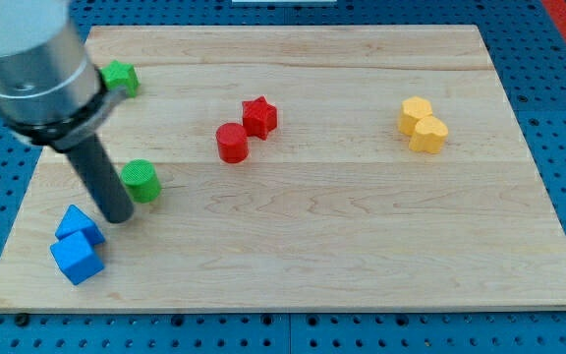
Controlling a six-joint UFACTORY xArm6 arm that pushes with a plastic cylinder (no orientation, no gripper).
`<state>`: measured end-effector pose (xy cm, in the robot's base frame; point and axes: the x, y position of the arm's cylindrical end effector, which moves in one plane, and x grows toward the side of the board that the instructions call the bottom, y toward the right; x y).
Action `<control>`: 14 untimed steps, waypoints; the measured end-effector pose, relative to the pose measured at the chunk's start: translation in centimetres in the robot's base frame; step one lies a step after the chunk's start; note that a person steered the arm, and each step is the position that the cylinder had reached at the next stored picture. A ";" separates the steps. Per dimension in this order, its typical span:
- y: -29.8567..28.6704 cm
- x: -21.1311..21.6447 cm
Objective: Move green circle below green star
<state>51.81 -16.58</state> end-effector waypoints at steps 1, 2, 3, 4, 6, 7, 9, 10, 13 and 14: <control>3.2 -0.6; 0.7 -4.2; -3.3 -8.0; -3.7 -7.8; -7.5 -8.2; -9.4 -10.2; -5.8 -12.3; -5.0 -14.1; -5.0 -17.6; -5.9 -18.0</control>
